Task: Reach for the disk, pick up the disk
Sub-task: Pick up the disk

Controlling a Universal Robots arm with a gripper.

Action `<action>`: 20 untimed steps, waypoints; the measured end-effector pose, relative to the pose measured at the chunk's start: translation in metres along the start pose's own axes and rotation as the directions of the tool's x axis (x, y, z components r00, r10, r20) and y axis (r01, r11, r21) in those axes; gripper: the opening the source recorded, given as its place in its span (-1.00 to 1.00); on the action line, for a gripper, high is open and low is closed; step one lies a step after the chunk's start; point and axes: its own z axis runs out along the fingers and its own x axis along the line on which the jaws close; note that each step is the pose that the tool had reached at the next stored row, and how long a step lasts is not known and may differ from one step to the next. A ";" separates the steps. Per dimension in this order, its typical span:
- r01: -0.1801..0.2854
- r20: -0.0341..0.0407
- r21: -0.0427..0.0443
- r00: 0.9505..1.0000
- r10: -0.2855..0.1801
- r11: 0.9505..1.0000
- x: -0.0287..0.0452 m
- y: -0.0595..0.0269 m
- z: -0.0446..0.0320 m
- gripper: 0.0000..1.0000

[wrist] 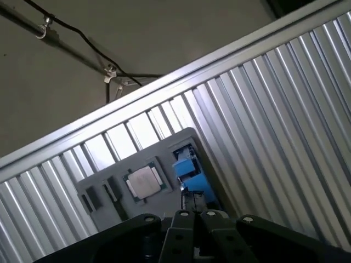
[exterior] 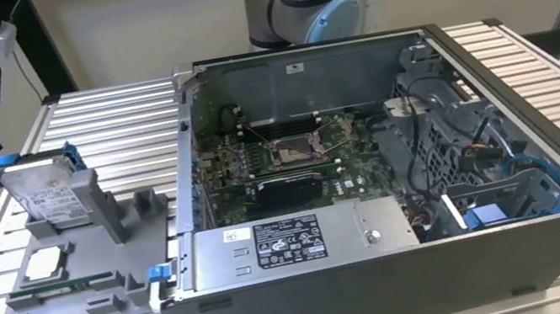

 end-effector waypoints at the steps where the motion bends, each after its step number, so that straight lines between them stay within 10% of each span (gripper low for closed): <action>1: 0.017 0.000 0.000 1.000 -0.017 1.000 0.0000 0.0000 0.0000 -1.00; 12: 0.209 -0.005 0.002 0.978 -0.209 0.978 0.0000 0.0000 0.0000 -1.00; 20: 0.213 -0.004 0.002 0.977 -0.213 0.977 0.0000 0.0000 0.0000 -1.00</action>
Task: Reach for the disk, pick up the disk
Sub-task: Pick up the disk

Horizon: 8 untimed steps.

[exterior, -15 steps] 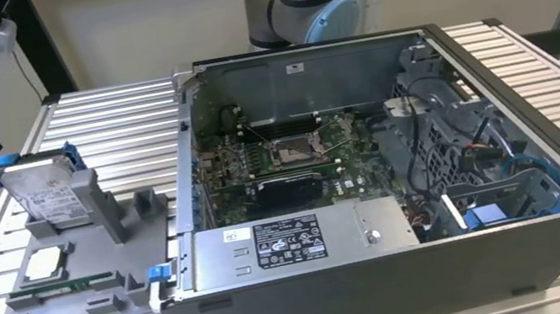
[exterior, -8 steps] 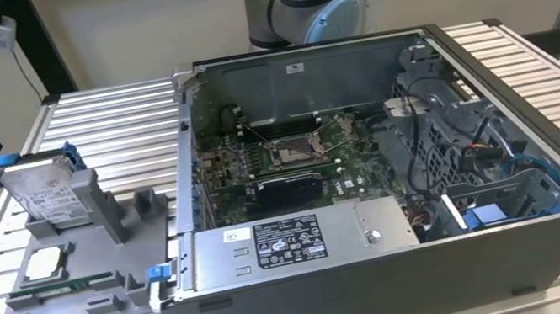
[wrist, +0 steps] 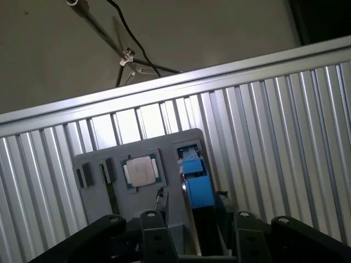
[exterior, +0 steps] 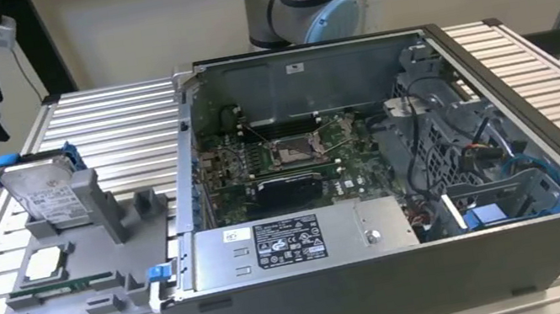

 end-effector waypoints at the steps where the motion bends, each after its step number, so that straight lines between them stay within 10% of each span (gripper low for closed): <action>1: 0.000 0.000 0.000 1.000 0.000 1.000 0.0000 0.0000 0.0000 -1.00; 7: 0.001 0.000 0.000 1.000 -0.001 1.000 0.0000 0.0000 0.0001 -1.00; 8: 0.001 0.000 0.000 1.000 -0.001 1.000 0.0000 0.0000 0.0001 1.00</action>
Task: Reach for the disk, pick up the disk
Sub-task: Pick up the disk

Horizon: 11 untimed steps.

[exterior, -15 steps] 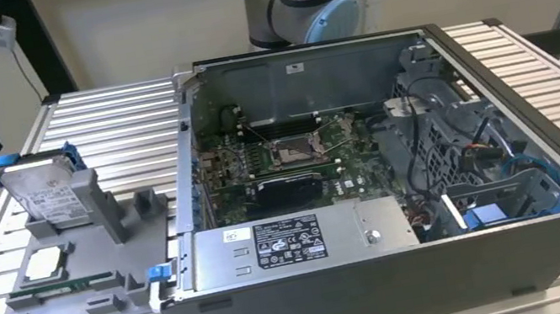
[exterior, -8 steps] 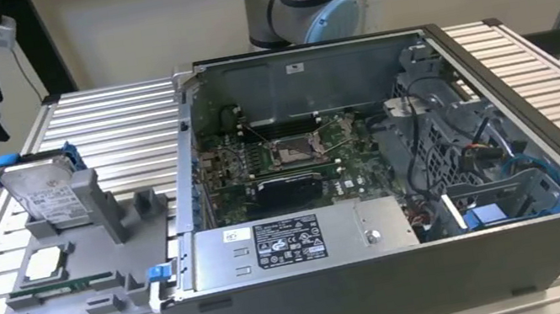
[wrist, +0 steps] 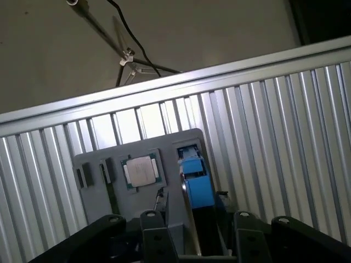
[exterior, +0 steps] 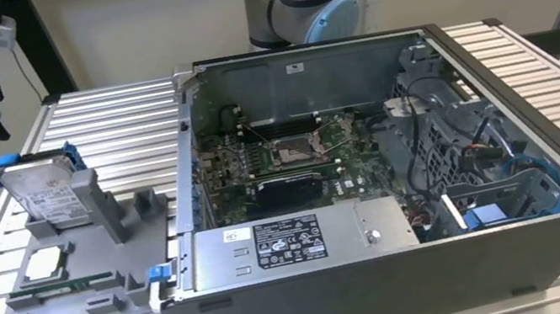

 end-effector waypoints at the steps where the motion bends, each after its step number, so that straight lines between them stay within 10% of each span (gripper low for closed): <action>1: 0.000 0.000 0.000 1.000 0.000 1.000 0.0000 0.0000 0.0000 1.00; 4: 0.001 0.000 0.001 1.000 -0.001 1.000 0.0000 0.0000 0.0003 1.00; 11: 0.060 0.005 0.034 0.998 -0.060 0.998 -0.0011 0.0000 0.0069 1.00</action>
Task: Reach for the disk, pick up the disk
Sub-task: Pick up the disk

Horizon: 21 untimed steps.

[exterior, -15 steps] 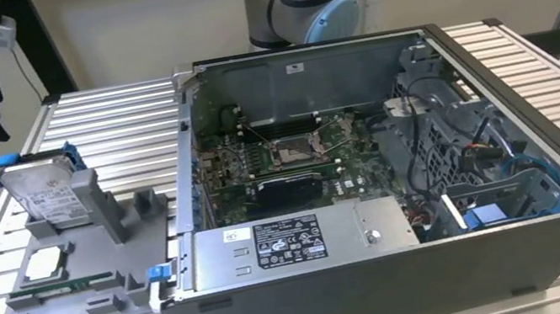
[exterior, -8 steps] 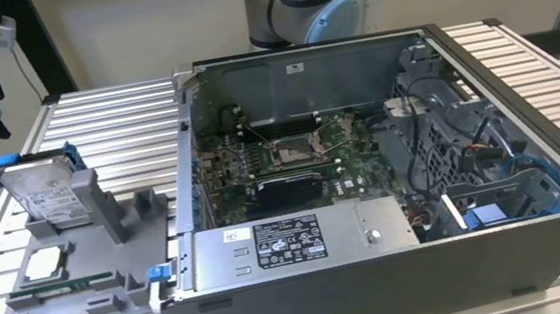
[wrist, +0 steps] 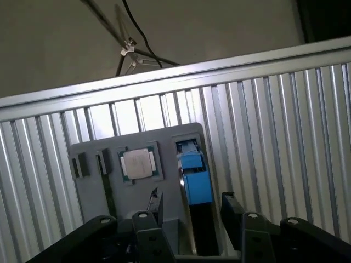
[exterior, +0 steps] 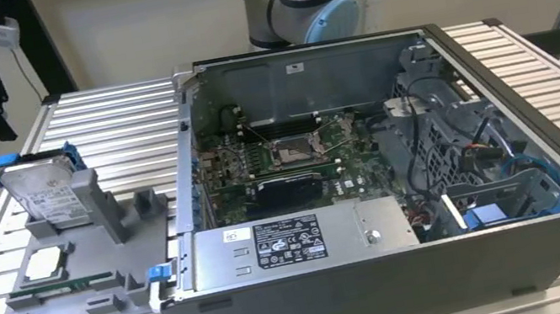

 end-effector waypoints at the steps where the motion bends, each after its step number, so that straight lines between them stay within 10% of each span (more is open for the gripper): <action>1: 0.002 0.000 0.002 1.000 -0.002 1.000 0.0000 0.0001 0.0019 1.00; 21: 0.036 0.009 0.011 0.999 -0.036 0.999 -0.0017 0.0056 0.0329 1.00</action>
